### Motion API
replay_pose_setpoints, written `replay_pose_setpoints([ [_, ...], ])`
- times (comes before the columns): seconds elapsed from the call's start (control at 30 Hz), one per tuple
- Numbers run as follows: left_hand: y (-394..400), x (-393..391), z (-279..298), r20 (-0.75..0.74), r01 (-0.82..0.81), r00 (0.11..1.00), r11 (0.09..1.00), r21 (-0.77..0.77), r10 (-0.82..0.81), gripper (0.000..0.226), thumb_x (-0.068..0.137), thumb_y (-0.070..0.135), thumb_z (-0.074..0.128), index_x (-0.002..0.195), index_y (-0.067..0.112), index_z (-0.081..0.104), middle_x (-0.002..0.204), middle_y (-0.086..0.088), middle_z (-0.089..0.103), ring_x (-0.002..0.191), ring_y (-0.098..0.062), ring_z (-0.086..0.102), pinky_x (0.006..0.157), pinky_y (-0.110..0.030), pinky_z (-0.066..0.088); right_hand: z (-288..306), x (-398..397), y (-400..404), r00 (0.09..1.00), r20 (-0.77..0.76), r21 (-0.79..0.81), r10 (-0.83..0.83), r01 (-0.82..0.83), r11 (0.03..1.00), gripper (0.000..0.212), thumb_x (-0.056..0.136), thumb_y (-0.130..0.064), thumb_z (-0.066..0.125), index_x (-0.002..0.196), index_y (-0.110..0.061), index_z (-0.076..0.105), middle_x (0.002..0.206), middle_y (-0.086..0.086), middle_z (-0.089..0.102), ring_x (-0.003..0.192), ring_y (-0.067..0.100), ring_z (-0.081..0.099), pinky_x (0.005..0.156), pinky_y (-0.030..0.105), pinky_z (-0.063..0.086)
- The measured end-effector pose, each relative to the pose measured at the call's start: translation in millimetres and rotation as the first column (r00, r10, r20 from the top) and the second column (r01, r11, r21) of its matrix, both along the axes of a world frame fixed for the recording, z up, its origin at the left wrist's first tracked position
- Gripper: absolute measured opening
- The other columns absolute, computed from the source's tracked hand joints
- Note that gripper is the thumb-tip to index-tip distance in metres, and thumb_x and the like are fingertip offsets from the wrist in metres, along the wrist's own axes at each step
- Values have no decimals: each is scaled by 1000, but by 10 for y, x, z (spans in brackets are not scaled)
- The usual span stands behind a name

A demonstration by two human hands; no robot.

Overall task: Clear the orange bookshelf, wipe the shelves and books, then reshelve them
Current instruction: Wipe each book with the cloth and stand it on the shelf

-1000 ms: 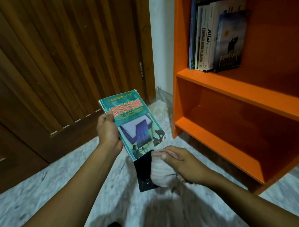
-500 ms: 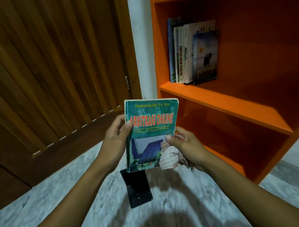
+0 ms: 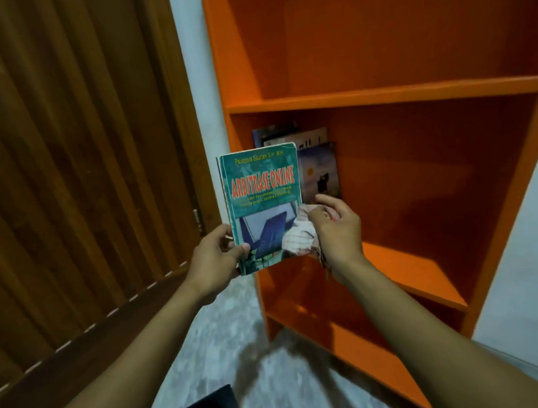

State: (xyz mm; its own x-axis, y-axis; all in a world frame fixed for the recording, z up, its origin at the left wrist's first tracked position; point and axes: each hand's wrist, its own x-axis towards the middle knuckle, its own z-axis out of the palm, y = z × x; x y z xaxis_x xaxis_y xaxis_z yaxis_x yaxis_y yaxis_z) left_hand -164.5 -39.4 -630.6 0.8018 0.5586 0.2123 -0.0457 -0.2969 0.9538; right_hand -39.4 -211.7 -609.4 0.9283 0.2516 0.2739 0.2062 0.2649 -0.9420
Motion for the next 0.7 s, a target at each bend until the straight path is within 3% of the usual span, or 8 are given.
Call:
replay_pose_setpoints([
  [0.1,-71,561,73,23,-34,999,999,-12,35,17,95,8,62,102,23,64,97,-19,60,98,-38,69,72,-58,60,54,209,-72,989,16,-13,-150,150,989,12,87,-15,68,91,-27,69,97,2,72,93,22,68,84,49,56],
  [0.2,-196,1091,91,5,-43,999,998,46,43,13,95,7,62,101,18,59,84,-7,60,95,-38,68,75,-54,61,33,395,-183,981,11,-15,-196,196,980,10,86,-15,66,92,-23,69,95,1,72,91,22,68,81,45,57],
  [0.27,-289,1432,54,-24,-37,999,995,87,39,14,95,6,62,105,16,59,85,-15,64,85,-36,66,69,-51,60,-8,520,-264,979,21,-20,-203,204,979,10,88,-15,66,94,-21,69,96,1,71,92,21,68,82,45,57],
  [0.37,-403,1881,-67,-81,-66,994,989,135,77,11,94,6,63,95,6,52,74,-19,47,66,-27,41,59,-45,40,-74,682,-358,983,29,-42,-181,182,982,8,91,-16,66,96,-21,69,101,1,71,96,23,68,83,51,57],
  [0.43,-462,2153,-159,-99,-109,988,985,137,123,25,94,3,60,82,11,39,73,-12,37,70,-24,31,63,-41,29,-111,779,-406,982,18,-46,-186,187,981,8,92,-15,65,96,-21,69,100,2,71,96,24,68,83,53,57],
  [0.5,-540,2328,-180,-118,-186,971,966,178,209,15,93,-2,53,89,9,44,82,-10,45,76,-27,37,65,-35,27,-144,852,-439,983,6,-42,-182,183,982,10,91,-14,65,94,-22,69,99,4,71,96,26,69,84,54,56],
  [0.7,-579,2606,-248,-95,-345,928,927,145,360,20,88,1,62,107,2,57,109,-19,64,101,-36,60,80,-38,49,-283,972,-487,984,-37,-55,-176,174,983,10,88,-17,66,90,-26,70,98,5,73,95,28,70,84,56,56],
])
